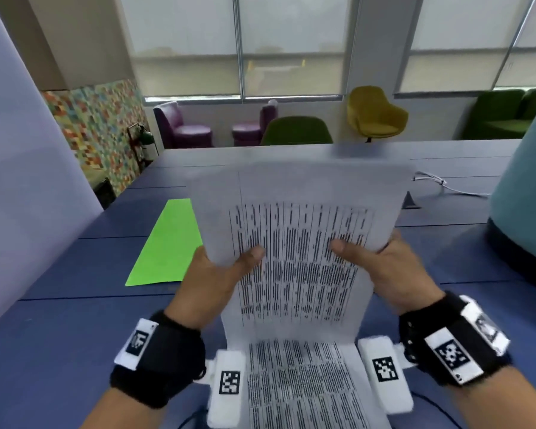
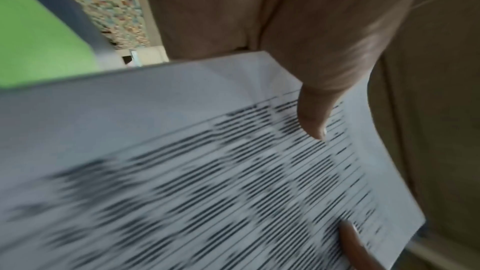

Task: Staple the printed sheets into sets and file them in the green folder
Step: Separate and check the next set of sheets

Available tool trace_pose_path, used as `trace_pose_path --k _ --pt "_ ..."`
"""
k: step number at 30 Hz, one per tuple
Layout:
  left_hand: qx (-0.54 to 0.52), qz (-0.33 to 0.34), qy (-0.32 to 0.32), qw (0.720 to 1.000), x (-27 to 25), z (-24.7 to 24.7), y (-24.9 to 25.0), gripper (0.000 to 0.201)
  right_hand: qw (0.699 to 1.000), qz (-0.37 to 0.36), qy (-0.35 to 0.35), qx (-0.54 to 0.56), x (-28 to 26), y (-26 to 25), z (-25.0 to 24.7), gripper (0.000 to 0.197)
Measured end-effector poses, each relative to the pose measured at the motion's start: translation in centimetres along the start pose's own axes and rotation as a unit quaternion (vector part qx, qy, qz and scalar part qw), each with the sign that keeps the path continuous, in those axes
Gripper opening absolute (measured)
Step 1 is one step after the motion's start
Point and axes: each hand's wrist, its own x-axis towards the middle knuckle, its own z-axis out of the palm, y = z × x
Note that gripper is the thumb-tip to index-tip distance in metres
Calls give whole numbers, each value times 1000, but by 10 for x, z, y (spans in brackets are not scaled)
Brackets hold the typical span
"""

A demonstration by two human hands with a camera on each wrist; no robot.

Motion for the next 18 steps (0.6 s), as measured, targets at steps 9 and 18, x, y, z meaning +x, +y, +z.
trace_pose_path --k 9,18 --pt "59 -137 8 989 -9 -5 -49 21 990 119 -11 -74 11 40 -8 65" --pt "-82 -192 93 974 6 -24 -41 48 961 258 -77 -65 -24 56 1 82"
